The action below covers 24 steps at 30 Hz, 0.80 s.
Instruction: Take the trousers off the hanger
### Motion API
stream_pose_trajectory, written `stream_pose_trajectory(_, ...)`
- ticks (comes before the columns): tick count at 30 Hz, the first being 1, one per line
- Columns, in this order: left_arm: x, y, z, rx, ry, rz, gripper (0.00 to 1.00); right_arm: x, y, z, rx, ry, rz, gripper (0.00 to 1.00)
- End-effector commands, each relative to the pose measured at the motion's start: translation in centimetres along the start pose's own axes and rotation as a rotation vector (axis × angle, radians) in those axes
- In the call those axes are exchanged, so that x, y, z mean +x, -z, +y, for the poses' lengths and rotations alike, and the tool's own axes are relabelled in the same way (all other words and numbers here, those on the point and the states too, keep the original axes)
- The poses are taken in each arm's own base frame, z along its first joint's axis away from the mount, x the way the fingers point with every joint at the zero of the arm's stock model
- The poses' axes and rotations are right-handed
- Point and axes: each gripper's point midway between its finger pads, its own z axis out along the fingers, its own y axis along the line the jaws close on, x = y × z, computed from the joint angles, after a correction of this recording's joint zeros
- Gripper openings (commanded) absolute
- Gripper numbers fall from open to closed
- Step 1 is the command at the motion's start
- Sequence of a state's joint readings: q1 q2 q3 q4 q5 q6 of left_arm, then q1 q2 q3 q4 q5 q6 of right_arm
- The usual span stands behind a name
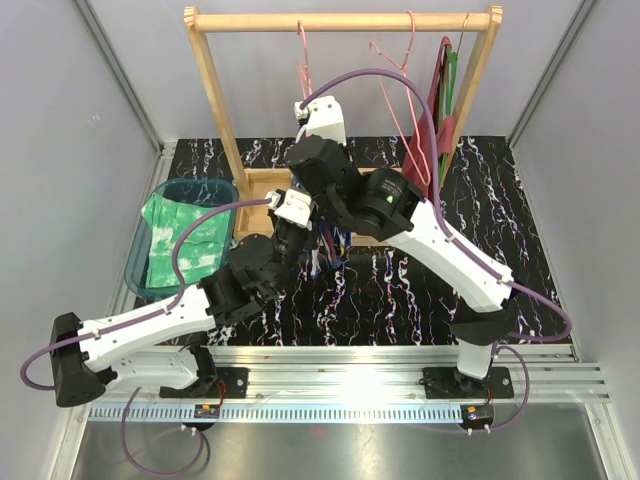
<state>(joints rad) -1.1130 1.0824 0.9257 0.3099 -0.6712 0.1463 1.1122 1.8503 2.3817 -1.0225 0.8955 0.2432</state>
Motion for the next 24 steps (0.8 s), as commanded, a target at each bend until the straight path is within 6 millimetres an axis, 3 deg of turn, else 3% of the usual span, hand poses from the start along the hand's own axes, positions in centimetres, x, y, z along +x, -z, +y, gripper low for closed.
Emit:
stream_pose_trajectory(1, -3.0, -1.0, 0.1, -0.025, 0.001, -0.071, 0.26, -2.1, 0.7, 1.6, -0.05, -0.095, -0.063, 0.0)
stream_pose_trajectory(7, -3.4, -1.1, 0.9, -0.082, 0.024, -0.091, 0.08, -0.9, 0.3, 2.1, -0.06, -0.084, -0.037, 0.0)
stream_pose_trajectory(8, -4.2, -1.0, 1.2, -0.097, 0.047, -0.123, 0.0, -0.4, 0.3, 2.2, -0.066, -0.079, -0.027, 0.0)
stream_pose_trajectory(15, -7.0, 0.0, 3.0, -0.155, 0.167, -0.239, 0.0, 2.5, -0.7, 3.1, -0.101, -0.097, 0.034, 0.0)
stream_pose_trajectory(19, -9.8, 1.8, 5.1, -0.187, 0.252, -0.325, 0.0, 5.2, -2.2, 1.9, -0.075, -0.109, 0.091, 0.0)
stream_pose_trajectory(22, -11.1, 3.0, 6.6, -0.213, 0.275, -0.371, 0.0, 8.6, -3.4, 0.7, -0.049, -0.106, 0.152, 0.0)
stream_pose_trajectory(24, -11.4, 3.5, 7.5, -0.245, 0.28, -0.386, 0.0, 9.0, -3.3, 0.0, -0.049, -0.134, 0.156, 0.0)
